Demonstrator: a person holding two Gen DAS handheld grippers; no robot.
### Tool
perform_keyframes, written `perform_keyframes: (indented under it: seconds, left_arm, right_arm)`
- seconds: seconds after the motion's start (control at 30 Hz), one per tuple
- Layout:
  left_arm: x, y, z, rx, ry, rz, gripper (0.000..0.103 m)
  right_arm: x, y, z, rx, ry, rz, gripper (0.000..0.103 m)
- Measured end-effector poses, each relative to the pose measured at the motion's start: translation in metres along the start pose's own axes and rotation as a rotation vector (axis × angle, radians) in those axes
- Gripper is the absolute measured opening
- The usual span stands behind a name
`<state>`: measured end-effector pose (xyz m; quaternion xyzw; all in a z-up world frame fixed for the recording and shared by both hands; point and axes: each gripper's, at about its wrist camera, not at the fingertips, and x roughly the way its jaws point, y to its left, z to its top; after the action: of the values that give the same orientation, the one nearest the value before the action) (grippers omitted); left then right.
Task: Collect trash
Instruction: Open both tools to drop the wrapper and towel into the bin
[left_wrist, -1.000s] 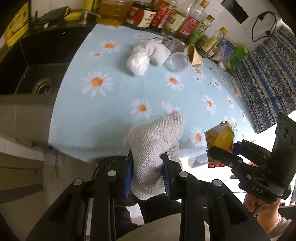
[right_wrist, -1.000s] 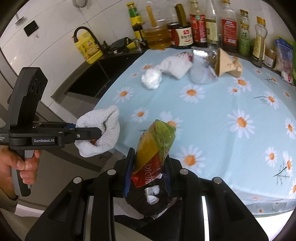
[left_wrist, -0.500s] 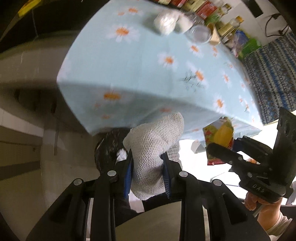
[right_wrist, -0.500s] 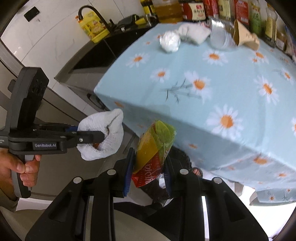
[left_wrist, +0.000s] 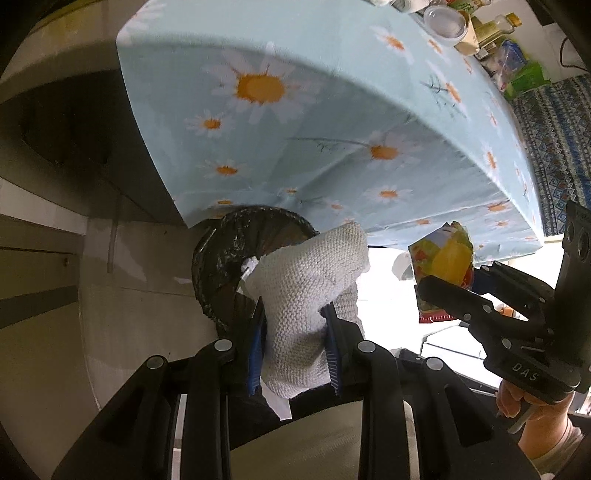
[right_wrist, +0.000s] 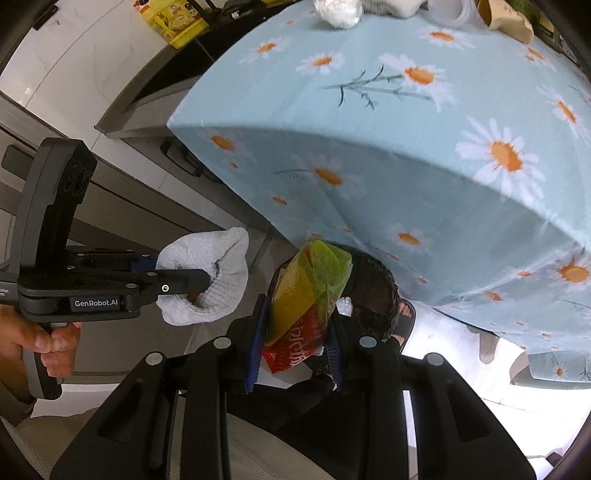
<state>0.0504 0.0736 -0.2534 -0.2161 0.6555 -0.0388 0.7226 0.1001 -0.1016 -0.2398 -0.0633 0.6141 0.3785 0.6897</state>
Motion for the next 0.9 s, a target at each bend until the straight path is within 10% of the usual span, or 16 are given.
perform_keyframes:
  seconds: [0.23,0.4,0.9]
  left_arm:
    - [0.004,0.001,0.001,0.001,0.011,0.004,0.031]
    - [0.005,0.004,0.003,-0.025,0.021,-0.006,0.058]
    - [0.000,0.007,0.009,-0.040,0.020,0.006,0.059]
  right_arm:
    - [0.005,0.000,0.002,0.001,0.006,0.005,0.033]
    - [0.002,-0.007,0.005,0.026,0.000,0.004,0.049]
    - [-0.004,-0.015,0.012,0.042,-0.016,-0.004,0.049]
